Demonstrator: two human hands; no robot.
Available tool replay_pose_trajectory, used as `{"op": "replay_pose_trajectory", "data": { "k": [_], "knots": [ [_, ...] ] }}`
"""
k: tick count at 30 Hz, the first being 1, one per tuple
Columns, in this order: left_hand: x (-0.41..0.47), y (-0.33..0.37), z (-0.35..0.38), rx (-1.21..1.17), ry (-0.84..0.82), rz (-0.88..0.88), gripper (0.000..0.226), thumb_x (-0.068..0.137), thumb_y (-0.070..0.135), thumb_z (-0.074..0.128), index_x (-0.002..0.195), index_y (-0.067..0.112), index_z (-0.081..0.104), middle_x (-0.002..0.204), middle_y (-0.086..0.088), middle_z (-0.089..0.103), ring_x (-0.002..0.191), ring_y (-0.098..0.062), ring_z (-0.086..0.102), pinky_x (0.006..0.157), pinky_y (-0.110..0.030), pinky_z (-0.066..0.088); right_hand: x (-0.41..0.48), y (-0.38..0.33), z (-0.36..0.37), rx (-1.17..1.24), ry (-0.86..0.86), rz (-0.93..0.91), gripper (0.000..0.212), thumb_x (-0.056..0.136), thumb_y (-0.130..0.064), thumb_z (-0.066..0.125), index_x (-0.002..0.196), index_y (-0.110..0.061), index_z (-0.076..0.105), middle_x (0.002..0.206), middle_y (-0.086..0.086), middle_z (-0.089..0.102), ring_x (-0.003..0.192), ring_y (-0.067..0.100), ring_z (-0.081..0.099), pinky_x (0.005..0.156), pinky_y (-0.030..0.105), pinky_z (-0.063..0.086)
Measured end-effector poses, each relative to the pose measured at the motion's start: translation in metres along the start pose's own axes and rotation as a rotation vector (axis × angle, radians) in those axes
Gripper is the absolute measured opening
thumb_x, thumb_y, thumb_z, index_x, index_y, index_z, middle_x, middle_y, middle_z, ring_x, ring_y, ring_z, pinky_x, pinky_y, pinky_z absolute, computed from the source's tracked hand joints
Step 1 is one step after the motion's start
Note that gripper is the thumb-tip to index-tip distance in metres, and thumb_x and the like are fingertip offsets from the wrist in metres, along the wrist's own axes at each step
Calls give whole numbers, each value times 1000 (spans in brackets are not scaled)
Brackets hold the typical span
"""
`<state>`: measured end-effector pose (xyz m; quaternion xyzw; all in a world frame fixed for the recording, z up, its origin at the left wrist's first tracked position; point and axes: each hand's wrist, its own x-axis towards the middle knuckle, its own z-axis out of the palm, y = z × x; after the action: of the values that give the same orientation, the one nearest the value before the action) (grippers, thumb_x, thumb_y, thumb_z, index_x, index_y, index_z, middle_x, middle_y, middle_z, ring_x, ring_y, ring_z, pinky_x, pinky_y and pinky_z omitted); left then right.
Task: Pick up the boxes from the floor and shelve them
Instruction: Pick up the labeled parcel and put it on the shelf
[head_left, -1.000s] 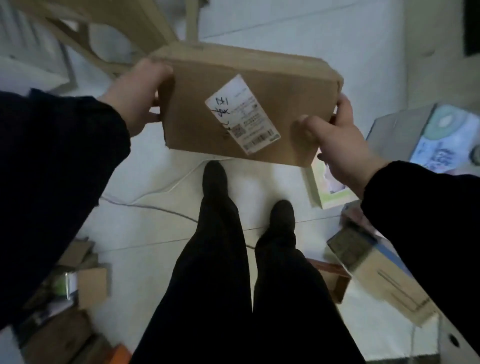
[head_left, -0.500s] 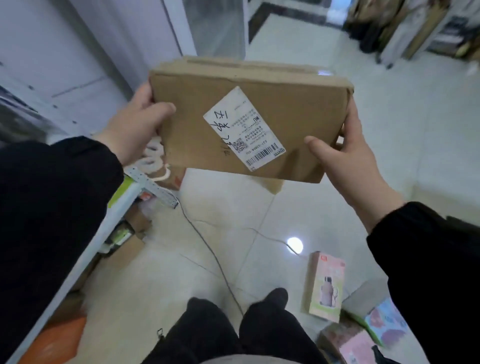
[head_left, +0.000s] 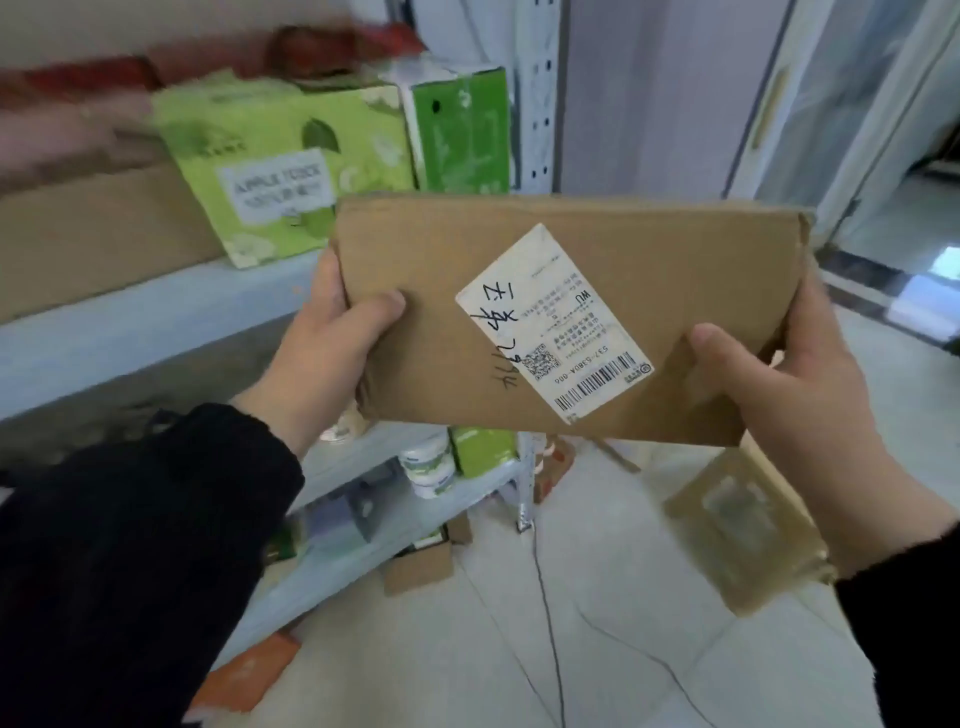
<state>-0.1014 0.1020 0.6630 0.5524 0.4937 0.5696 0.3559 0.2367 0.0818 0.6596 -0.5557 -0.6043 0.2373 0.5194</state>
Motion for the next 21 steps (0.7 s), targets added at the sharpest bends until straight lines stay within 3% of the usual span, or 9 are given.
{"op": "replay_pose_trajectory", "data": {
  "k": [4,7,9,11,13,15,19,21],
  "knots": [
    [-15,18,-78,12,148,10,60,74,37,63,133,42,51,118,18,69,112,-10,61,99,-44,46,11,-46,58,25,-104,-147,65,77,-50,67,137,-51,43,128,-7,60,111,4,58,86,28,48],
    [-31,31,-117,54,249,24,72,75,39,62,145,40,42,121,23,65,111,-3,59,95,-38,43,23,-73,86,21,-165,-237,89,69,-74,69,145,-39,41,129,0,58,119,23,57,97,54,50],
    [-46,41,-138,71,312,45,73,77,40,61,147,39,40,126,23,64,115,-4,58,98,-39,43,30,-90,100,36,-241,-322,92,68,-79,67,144,-34,43,127,0,59,120,26,57,96,58,49],
    [-67,52,-157,78,370,51,69,77,39,60,144,44,42,127,22,63,116,-4,59,98,-40,44,34,-108,115,74,-309,-396,77,71,-69,69,137,-38,46,125,-11,61,118,17,58,96,47,51],
    [-92,62,-174,71,427,53,66,74,38,61,138,49,46,127,20,64,113,-4,60,92,-37,44,32,-125,131,121,-380,-469,65,72,-60,64,132,-44,44,119,-30,57,110,-8,56,87,16,48],
    [-117,73,-193,75,502,41,67,71,37,62,136,48,49,126,15,65,110,-6,60,90,-36,44,27,-142,153,142,-441,-509,73,70,-62,61,137,-46,38,120,-28,55,107,-13,53,78,5,42],
    [-166,87,-231,97,674,31,64,70,36,63,132,48,54,131,3,62,119,-22,55,100,-50,41,9,-164,206,188,-579,-555,92,72,-68,60,153,-42,24,135,-8,52,118,10,53,88,27,46],
    [-189,89,-247,94,769,35,62,68,37,63,129,46,56,127,1,62,115,-23,55,95,-46,42,-4,-176,232,209,-618,-594,94,74,-67,60,156,-37,24,137,-5,50,125,16,50,96,38,45]
  ]
}}
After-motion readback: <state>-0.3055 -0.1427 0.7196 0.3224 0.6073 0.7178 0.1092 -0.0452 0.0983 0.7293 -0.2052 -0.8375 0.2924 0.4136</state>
